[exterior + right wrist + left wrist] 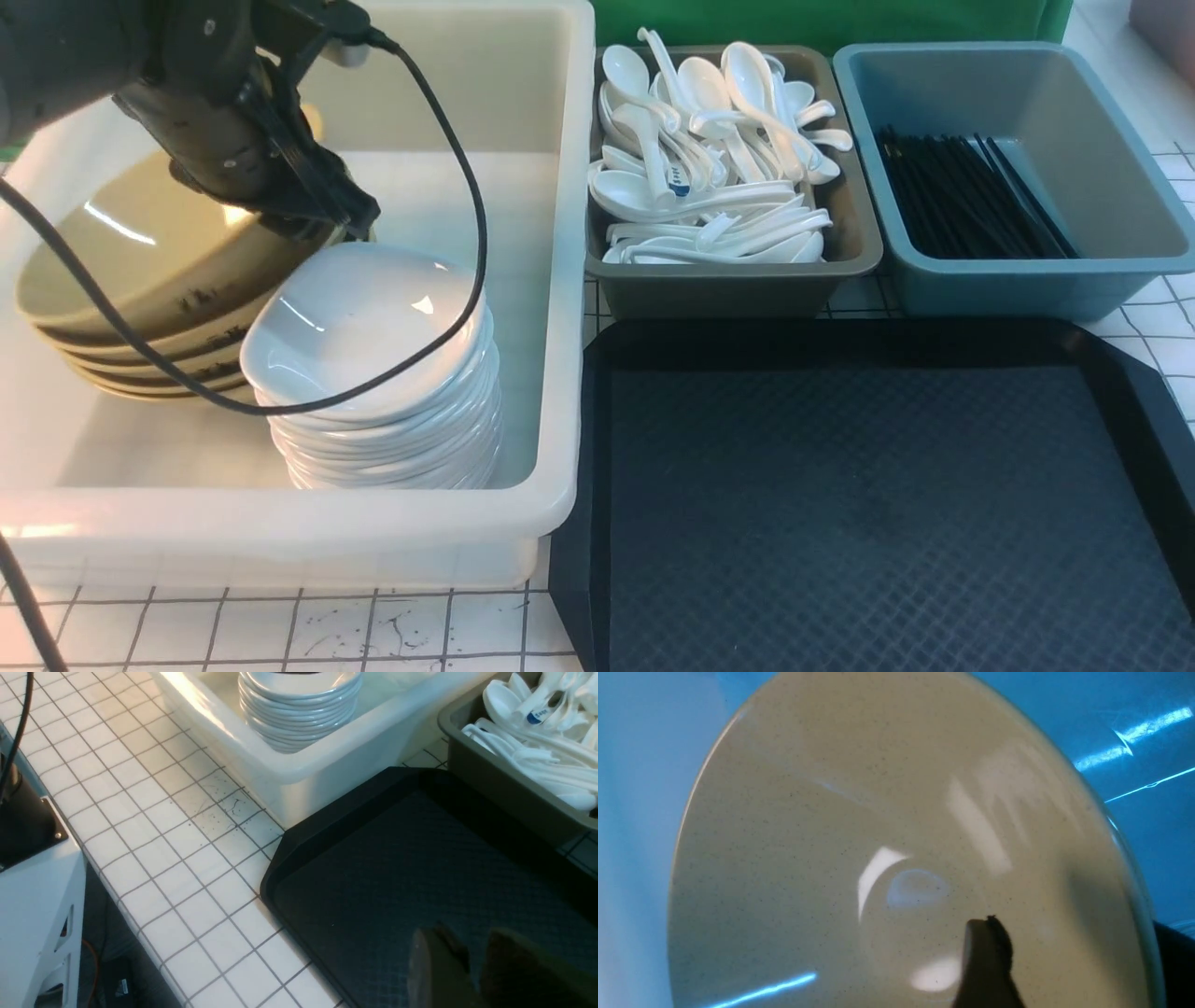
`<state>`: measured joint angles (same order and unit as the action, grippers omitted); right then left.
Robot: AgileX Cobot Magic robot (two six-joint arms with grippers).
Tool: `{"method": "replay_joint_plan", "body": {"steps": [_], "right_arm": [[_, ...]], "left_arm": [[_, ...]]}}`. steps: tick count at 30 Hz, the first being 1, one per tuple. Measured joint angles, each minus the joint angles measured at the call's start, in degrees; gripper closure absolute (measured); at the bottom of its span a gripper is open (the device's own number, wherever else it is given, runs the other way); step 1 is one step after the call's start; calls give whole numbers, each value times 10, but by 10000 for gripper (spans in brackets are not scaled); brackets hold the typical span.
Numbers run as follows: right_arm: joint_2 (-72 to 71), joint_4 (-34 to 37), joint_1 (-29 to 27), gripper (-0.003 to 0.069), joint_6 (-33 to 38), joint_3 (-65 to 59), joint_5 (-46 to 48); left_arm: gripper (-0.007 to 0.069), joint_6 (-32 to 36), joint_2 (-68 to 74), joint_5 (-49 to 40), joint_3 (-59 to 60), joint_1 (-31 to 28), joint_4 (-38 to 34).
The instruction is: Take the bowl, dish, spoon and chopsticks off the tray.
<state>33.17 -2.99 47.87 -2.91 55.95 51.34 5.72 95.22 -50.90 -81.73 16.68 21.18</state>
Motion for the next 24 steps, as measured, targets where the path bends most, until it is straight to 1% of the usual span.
{"method": "replay_joint_plan", "body": {"steps": [2,6,8,10,11,12,13,14,15,17,18,20,23,24], "right_arm": [[0,0,0,495,2,0,0],[0,0,0,495,4,0,0],[0,0,0,494,3,0,0],[0,1,0,492,-4,0,-1],[0,1,0,491,-6,0,-1],[0,1,0,489,-10,0,0],[0,1,0,489,-13,0,1],[0,1,0,487,-15,0,3],[0,1,0,487,-15,0,5],[0,1,0,486,-15,0,13],[0,1,0,487,-15,0,20],[0,-1,0,487,-15,0,40],[0,-6,0,487,-22,0,85],[0,-9,0,487,-32,0,104]], "left_arm": [[197,-12,-9,-7,0,8,2],[83,-36,-61,-21,0,47,4],[64,-64,-97,-25,0,76,-4],[76,-115,-144,-23,0,106,-14],[92,-136,-154,-22,0,116,-19],[144,-180,-189,-17,0,133,-30],[205,-213,-216,-12,4,145,-37],[294,-246,-250,-3,15,155,-44],[344,-259,-269,1,27,160,-49],[509,-290,-337,18,74,166,-68],[560,-300,-374,31,106,168,-84],[610,-311,-454,72,185,168,-125],[627,-309,-573,155,306,169,-182],[626,-307,-624,196,363,169,-205]]}}
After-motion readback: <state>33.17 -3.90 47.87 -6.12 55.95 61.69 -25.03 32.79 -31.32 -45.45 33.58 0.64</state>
